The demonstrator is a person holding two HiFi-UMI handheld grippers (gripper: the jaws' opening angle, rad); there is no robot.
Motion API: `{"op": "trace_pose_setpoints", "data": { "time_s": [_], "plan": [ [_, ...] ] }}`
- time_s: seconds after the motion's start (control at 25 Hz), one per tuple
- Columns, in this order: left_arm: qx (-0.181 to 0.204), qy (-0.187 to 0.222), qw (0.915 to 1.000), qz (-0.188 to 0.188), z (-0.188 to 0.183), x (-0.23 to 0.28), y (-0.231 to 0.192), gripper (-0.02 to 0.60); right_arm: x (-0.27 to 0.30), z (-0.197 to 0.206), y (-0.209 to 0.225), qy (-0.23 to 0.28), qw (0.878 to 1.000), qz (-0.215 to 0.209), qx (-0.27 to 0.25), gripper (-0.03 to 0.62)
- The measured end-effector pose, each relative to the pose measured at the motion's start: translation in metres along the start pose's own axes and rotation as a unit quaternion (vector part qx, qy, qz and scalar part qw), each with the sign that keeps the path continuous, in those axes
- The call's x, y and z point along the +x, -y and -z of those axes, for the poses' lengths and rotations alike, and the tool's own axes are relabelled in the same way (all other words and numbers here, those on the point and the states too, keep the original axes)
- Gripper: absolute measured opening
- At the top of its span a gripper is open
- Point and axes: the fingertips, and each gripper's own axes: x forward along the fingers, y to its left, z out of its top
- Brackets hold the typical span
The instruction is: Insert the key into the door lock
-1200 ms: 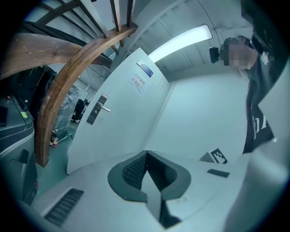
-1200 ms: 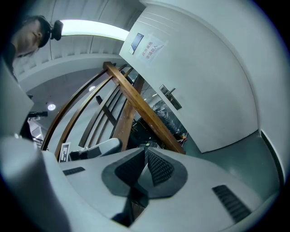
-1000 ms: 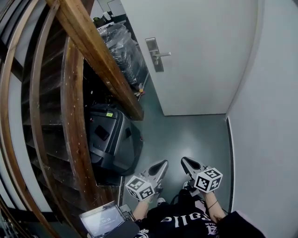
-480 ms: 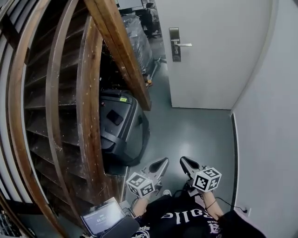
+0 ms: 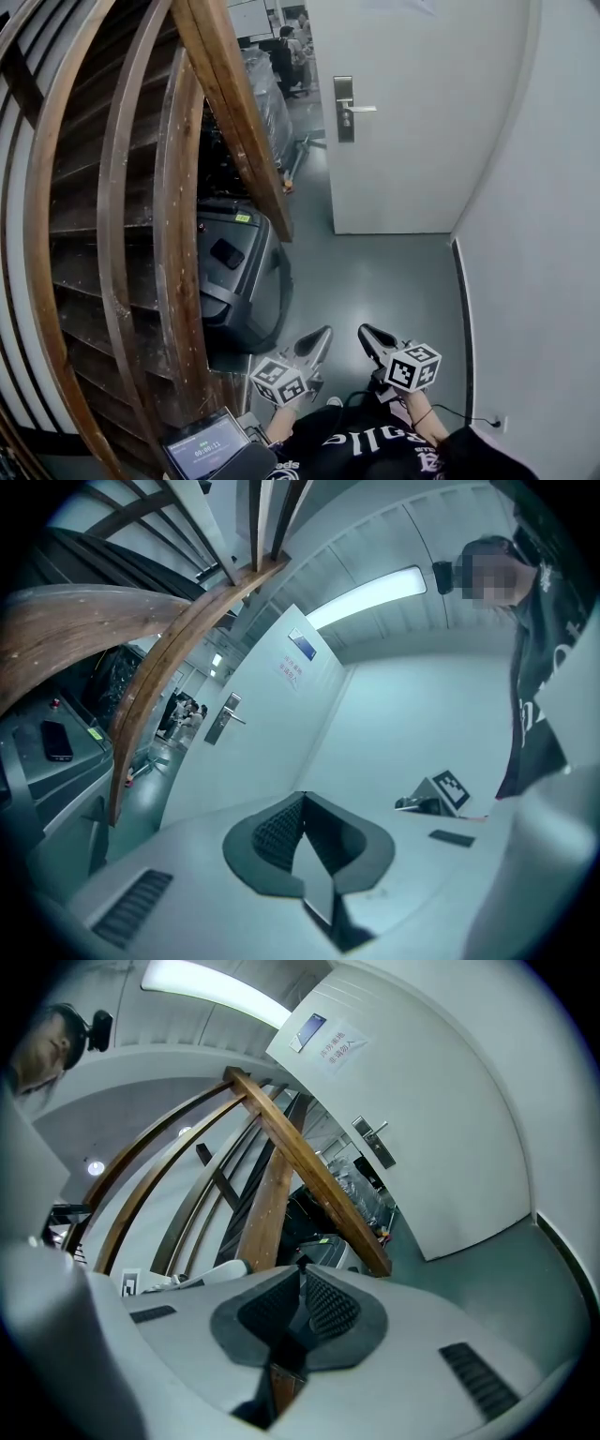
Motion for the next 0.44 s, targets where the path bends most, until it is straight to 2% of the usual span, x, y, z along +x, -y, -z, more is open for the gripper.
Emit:
{"op": "trace_pose_setpoints", "data": {
  "time_s": [0.44],
  "plan": [
    [0.009,-0.005,0.9998,0.015,-0.001,0.015,0.003,0.005,0.001,-0.012,0.007,0.008,1.0,0.004,-0.005,0.032]
  ]
}}
